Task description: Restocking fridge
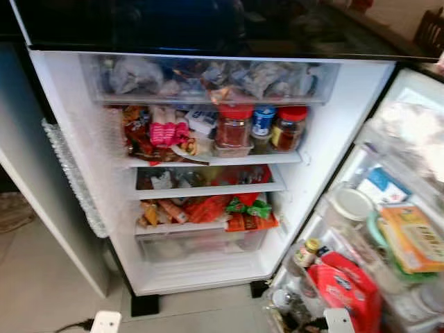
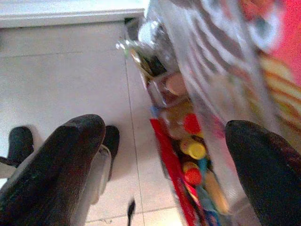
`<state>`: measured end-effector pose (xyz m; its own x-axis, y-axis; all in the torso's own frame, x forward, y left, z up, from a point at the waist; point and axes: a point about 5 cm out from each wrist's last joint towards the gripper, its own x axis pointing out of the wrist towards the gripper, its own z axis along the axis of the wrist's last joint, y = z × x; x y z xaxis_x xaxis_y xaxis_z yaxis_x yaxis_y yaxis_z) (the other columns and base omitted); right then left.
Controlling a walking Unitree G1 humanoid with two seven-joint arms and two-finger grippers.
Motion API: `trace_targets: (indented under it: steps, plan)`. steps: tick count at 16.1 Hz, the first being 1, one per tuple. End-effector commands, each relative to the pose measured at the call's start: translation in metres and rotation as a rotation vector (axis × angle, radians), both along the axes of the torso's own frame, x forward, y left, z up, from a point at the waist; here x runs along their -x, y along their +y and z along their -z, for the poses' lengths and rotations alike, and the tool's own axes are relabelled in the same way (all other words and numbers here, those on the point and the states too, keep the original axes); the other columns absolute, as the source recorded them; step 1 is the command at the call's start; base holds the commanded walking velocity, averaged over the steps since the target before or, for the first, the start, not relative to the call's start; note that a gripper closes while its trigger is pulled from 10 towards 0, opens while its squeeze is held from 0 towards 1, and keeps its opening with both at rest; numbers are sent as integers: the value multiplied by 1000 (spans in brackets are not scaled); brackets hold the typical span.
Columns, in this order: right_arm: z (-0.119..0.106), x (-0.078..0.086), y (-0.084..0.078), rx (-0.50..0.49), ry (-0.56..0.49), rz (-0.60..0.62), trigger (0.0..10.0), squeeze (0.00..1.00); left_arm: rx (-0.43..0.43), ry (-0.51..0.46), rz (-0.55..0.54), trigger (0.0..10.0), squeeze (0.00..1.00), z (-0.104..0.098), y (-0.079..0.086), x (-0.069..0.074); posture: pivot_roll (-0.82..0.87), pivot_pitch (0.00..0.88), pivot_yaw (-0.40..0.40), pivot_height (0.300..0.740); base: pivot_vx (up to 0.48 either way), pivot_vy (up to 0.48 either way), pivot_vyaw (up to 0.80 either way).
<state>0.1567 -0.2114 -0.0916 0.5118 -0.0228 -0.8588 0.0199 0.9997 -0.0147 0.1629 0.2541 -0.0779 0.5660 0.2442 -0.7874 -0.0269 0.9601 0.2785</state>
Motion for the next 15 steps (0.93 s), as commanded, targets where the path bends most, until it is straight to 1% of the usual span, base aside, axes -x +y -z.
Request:
trace_targets:
  steps: [1, 4, 7, 8, 9, 10, 11, 13, 15]
  plan:
    - [0, 3, -4, 4, 5, 16, 10000, 0, 4, -26, 16, 10000, 0, 2, -10, -1, 50, 0, -74, 740, 0, 0, 0]
    - [1, 4, -3, -2, 9, 16, 10000, 0, -29, -117, 39, 10000, 0, -4, -9, -6, 40, 0, -50, 740, 0, 0, 0]
    - [2, 7, -1, -10, 10, 19, 10000, 0, -27, -199, 34, 10000, 0, -9, -8, -9, 27, 0, -30, 740, 0, 0, 0]
    - [2, 7, -1, -12, 10, 20, 10000, 0, -18, -444, 82, 10000, 0, -49, -18, -75, 25, 0, -27, 740, 0, 0, 0]
    - [2, 7, -1, -14, 10, 20, 10000, 0, -29, -628, 117, 10000, 0, -86, -28, -118, 19, 0, -25, 740, 0, 0, 0]
    - [3, 7, -1, -13, 11, 19, 10000, 0, -23, -701, 127, 10000, 0, -98, -33, -128, 14, 0, -24, 740, 0, 0, 0]
    - [3, 8, -1, -12, 12, 19, 10000, 0, -15, -725, 130, 10000, 0, -101, -35, -130, 13, 0, -23, 740, 0, 0, 0]
    - [3, 8, -1, -13, 11, 20, 10000, 0, 19, -777, 173, 10000, 0, -107, -47, -135, 9, 0, -21, 740, 0, 0, 0]
    - [3, 9, -1, -14, 11, 17, 10000, 0, 53, -794, 185, 10000, 0, -106, -54, -135, 8, 0, -21, 740, 0, 0, 0]
